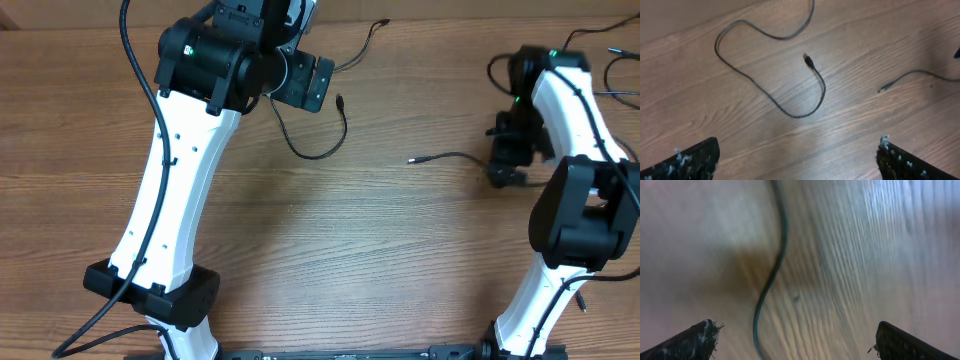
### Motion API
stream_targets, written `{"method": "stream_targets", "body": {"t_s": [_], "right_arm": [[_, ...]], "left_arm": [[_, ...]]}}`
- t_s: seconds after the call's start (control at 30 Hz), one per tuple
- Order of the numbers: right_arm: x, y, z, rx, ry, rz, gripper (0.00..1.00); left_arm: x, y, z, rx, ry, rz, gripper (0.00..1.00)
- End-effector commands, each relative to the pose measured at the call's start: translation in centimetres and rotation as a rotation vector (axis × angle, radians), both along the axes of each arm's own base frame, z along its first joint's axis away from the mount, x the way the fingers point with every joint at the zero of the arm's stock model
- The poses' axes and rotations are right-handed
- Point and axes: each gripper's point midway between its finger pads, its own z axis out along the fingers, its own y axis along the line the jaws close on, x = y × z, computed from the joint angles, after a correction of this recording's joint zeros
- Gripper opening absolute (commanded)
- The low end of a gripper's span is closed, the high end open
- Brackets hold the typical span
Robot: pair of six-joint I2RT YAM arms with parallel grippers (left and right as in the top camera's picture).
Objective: Untangle cables
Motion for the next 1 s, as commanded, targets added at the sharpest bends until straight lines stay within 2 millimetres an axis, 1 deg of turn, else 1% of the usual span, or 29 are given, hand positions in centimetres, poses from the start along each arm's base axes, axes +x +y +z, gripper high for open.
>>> {"method": "stream_targets", "body": {"t_s": [0.0,0.07,0.17,0.27,0.37,0.4,0.5,0.53,0.57,0.6,0.63,0.67,0.7,0.73,0.9,0.97], "right_arm": [[-0.9,-0.4,-2.4,-0.058,0.003,-0.215,1.0],[-0.9,-0.4,-3.8,-0.06,-0.011,-0.214,1.0],[-1.5,-1.0,-5.1,-0.097,-0.009,-0.207,1.0],[-2.0,-1.8,-5.7,-0.15,-0.004,-0.196,0.99],[-2.3,-2.8,-5.7,-0.208,0.004,-0.176,0.99],[-2.3,-3.1,-5.7,-0.227,0.002,-0.17,0.97],[-2.4,-4.0,-5.5,-0.277,0.005,-0.161,0.75],[-2.4,-4.0,-5.5,-0.28,0.006,-0.16,0.66],[-2.4,-4.1,-5.5,-0.278,0.007,-0.154,0.47],[-2.5,-4.1,-5.5,-0.278,0.008,-0.153,0.26],[-2.5,-4.1,-5.5,-0.275,0.011,-0.142,0.19],[-2.4,-4.1,-5.6,-0.273,0.008,-0.134,0.17],[-2.4,-4.0,-5.6,-0.269,0.009,-0.13,0.08],[-2.5,-4.0,-5.7,-0.269,0.01,-0.13,0.04],[-3.0,-4.1,-6.3,-0.278,0.019,-0.127,0.04],[-2.8,-4.6,-6.1,-0.296,0.024,-0.074,0.04]], "left_arm": [[-0.5,0.3,0.2,0.021,-0.002,-0.014,1.0],[-0.8,0.5,0.0,0.027,0.013,-0.014,0.99],[-0.9,0.5,-0.1,0.03,0.019,-0.014,0.98],[-0.9,0.5,-0.1,0.03,0.019,-0.014,0.98],[-0.9,0.5,-0.1,0.03,0.019,-0.014,0.97],[-0.9,0.5,-0.1,0.029,0.019,-0.014,0.96],[-0.9,0.5,-0.1,0.027,0.021,-0.016,0.96],[-0.9,0.5,-0.1,0.028,0.021,-0.016,0.95],[-0.9,0.5,-0.1,0.028,0.021,-0.016,0.95],[-0.9,0.5,-0.1,0.027,0.021,-0.016,0.95],[-0.9,0.5,-0.1,0.028,0.021,-0.016,0.95],[-0.9,0.5,-0.1,0.028,0.021,-0.016,0.95],[-0.9,0.5,-0.1,0.028,0.022,-0.016,0.95],[-1.0,0.5,-0.2,0.029,0.024,-0.016,0.95],[-1.2,0.6,-0.4,0.035,0.037,-0.016,0.94],[-1.3,0.7,-0.4,0.036,0.041,-0.016,0.94]]}}
